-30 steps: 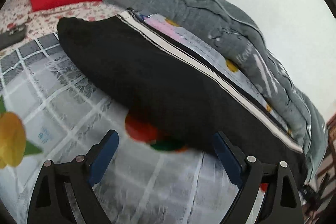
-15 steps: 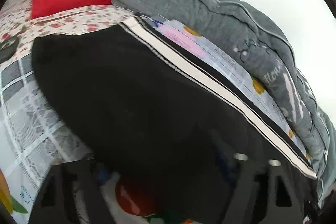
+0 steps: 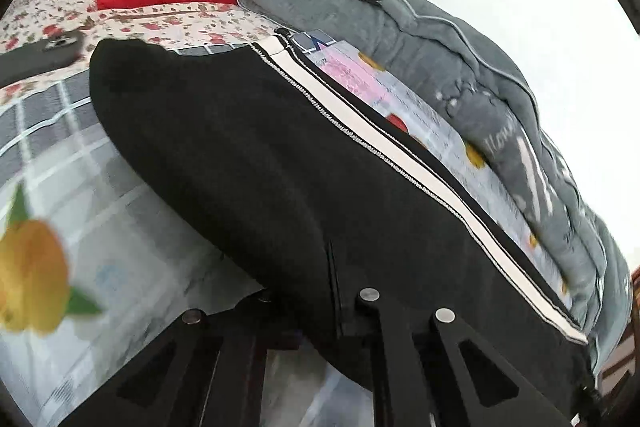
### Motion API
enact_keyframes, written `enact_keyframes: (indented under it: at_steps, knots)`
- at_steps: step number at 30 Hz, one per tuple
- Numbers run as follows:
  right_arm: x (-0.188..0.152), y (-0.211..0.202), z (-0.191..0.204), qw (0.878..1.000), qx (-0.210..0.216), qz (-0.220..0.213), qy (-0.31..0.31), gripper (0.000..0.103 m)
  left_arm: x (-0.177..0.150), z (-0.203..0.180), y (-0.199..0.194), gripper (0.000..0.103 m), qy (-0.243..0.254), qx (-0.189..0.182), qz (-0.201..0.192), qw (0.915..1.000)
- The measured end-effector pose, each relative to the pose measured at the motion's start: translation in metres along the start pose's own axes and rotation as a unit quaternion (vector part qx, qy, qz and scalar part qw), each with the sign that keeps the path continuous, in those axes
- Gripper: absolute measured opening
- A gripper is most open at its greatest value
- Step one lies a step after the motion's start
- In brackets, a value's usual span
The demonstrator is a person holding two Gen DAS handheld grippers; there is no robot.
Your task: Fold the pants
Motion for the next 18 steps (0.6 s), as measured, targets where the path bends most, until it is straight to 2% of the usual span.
enact_keyframes:
  at_steps: [5,10,13,14,15,16,17,18]
  knots:
    - [-0.028,-0.048,-0.020,1.000,0.001,-0.002,-0.017,0.013,-0.026,0.006,-0.037,0.010,0.048,0.001,0.000,0.9989]
    - [-0.055,-0.082,-0.042,0.999,-0.003,-0.005,-0.037,0.013,-0.053,0.014,-0.067,0.011,0.055,-0.009,-0.001,0.9984]
    - [-0.062,-0.089,-0.056,0.999,-0.010,0.006,-0.031,0.023,-0.066,0.014,-0.078,0.019,0.073,0.008,-0.007,0.9973]
    - [-0.063,-0.097,-0.064,1.000,-0.009,-0.001,-0.023,0.032,-0.069,0.013,-0.083,0.028,0.080,0.016,-0.005,0.9967]
    - [-0.064,-0.104,-0.069,1.000,-0.009,-0.008,-0.016,0.036,-0.071,0.011,-0.086,0.042,0.081,0.016,-0.004,0.9965]
    - [-0.062,-0.111,-0.076,1.000,-0.009,-0.018,-0.009,0.045,-0.073,0.010,-0.091,0.050,0.080,0.008,0.000,0.9968]
    - [-0.058,-0.118,-0.083,1.000,-0.013,-0.028,-0.001,0.052,-0.074,0.008,-0.095,0.064,0.076,0.001,0.001,0.9971]
    - [-0.054,-0.120,-0.089,0.999,-0.016,-0.033,0.007,0.055,-0.075,0.007,-0.097,0.067,0.072,-0.002,-0.001,0.9974]
Point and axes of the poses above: each gripper's, at about its wrist camera, not at the fingertips, and y roughly the way its jaws point, z to its left, x to its top, the point moved 1 cm from there along y, roughly the way its jaws point, and after that the axes turned 4 degrees about y, right-handed, at the moved point
